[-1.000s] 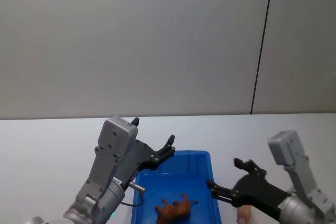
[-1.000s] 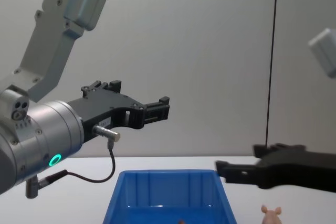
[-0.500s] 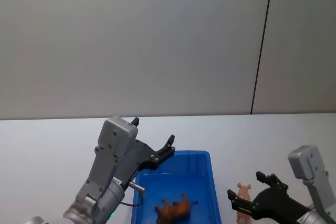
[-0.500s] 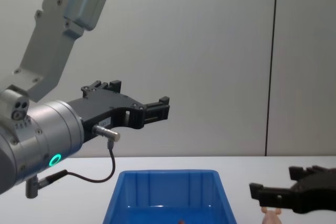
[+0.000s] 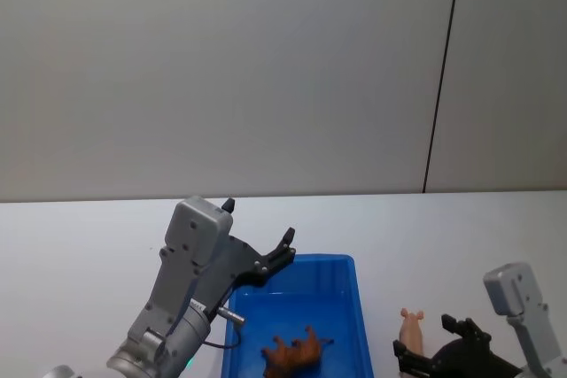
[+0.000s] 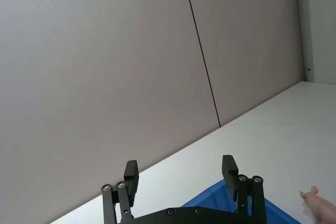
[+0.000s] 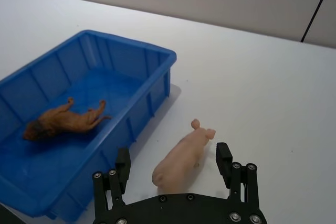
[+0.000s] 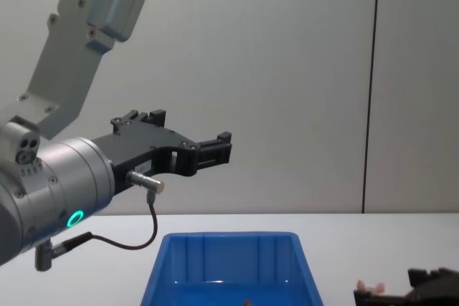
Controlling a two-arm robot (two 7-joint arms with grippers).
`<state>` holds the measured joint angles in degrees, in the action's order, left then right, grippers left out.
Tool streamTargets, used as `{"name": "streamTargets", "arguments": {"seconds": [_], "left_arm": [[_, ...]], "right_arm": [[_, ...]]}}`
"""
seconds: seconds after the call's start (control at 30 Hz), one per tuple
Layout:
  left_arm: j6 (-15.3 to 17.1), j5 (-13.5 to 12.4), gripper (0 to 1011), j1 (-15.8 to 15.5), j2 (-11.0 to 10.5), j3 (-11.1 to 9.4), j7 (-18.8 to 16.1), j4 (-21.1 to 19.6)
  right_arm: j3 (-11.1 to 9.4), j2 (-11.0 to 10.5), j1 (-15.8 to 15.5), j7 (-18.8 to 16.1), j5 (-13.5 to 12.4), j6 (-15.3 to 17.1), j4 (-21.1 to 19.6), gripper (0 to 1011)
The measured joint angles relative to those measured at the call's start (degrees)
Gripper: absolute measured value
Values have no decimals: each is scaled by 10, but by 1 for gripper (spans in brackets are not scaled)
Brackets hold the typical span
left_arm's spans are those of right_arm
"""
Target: Pick up the two dolls from the table and place them into the box.
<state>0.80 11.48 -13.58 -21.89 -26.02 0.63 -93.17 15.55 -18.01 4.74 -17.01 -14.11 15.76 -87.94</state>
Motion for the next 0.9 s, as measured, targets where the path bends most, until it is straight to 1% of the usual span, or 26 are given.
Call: {"name": "streamTargets", "arguments": {"seconds": [0.43, 0.47, 0.5, 0.57, 0.6, 0.63, 0.9], "left_arm": [[0, 0, 1001, 0, 0, 0, 0, 0], [0, 0, 1001, 0, 0, 0, 0, 0], [0, 0, 1001, 0, 0, 0, 0, 0], [0, 0, 1001, 0, 0, 0, 0, 0], [0, 0, 1001, 0, 0, 0, 0, 0], [0, 0, 1001, 0, 0, 0, 0, 0], [0, 0, 1001, 0, 0, 0, 0, 0]], "right_arm": [[7, 17, 20, 8, 0, 17, 52, 994], [7, 18, 21, 8, 0, 18, 54, 979], [8, 20, 23, 8, 0, 19, 59, 942], [8, 21, 24, 9, -1, 21, 64, 921], [9, 23, 26, 9, -2, 22, 69, 869], [9, 23, 27, 9, -2, 22, 70, 869], [10, 28, 32, 11, -7, 26, 85, 630]]}}
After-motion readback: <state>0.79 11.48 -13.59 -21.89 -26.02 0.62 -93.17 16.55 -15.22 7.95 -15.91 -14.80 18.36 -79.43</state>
